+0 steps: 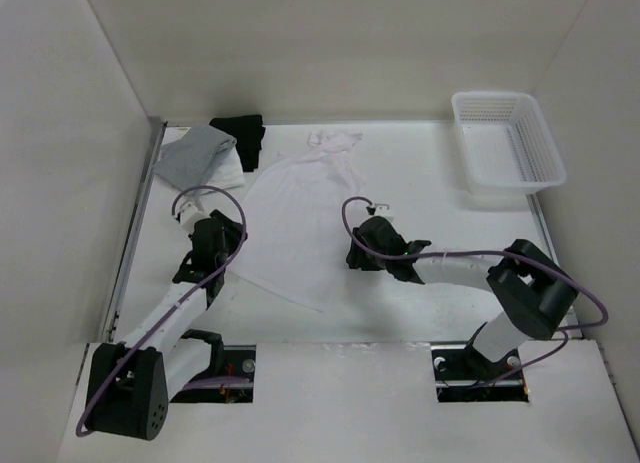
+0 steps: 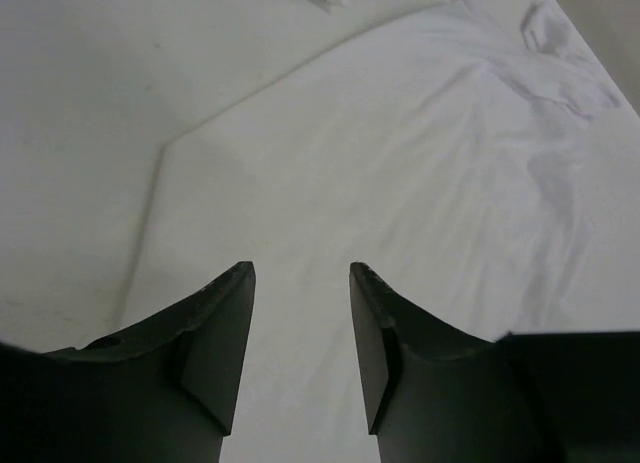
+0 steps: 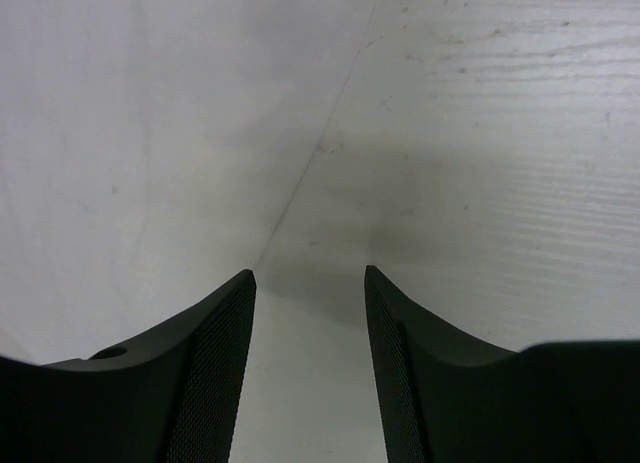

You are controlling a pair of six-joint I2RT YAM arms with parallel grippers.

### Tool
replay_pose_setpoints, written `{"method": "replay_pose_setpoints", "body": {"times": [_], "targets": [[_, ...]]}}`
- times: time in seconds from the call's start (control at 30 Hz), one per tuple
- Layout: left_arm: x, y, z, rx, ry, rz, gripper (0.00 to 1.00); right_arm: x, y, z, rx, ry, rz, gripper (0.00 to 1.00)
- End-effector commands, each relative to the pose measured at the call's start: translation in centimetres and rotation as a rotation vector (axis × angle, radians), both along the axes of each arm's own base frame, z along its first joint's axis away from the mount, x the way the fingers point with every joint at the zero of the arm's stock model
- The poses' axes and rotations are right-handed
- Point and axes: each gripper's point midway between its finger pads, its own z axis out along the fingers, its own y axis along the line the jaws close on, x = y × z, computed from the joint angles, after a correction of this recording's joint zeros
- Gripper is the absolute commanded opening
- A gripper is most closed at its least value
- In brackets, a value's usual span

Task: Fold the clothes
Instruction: Flatten the tank top out

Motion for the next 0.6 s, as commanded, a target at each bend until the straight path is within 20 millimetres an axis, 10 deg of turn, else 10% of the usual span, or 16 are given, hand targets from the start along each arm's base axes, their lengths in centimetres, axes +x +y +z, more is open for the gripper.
{"method": "replay_pose_setpoints", "body": {"times": [0.0, 0.13, 0.27, 0.43, 0.57], "targets": [[-1.1, 3.8, -1.6, 0.051, 0.044, 0.129, 0.43, 0.5, 0.6, 0.1, -0.016, -0.051, -0.040, 0.53], [-1.8, 5.8, -3.4, 0.065, 0.101, 0.209, 0.46, 1.1, 3.0, -0.8, 0.017, -0.027, 0.003, 0.48], [-1.9, 6.1, -5.1, 0.069, 0.161, 0.221, 0.48, 2.2, 3.5, -1.6, 0.028, -0.033, -0.017, 0.19], [-1.0, 4.1, -6.9, 0.091, 0.234, 0.158, 0.47, 5.6, -1.0, 1.9, 0.099, -0.130, -0.167, 0.01], [-0.5, 2.1, -7.1, 0.101, 0.232, 0.095, 0.23, 6.6, -5.5, 3.5, 0.120, -0.181, -0.264, 0.00]]}}
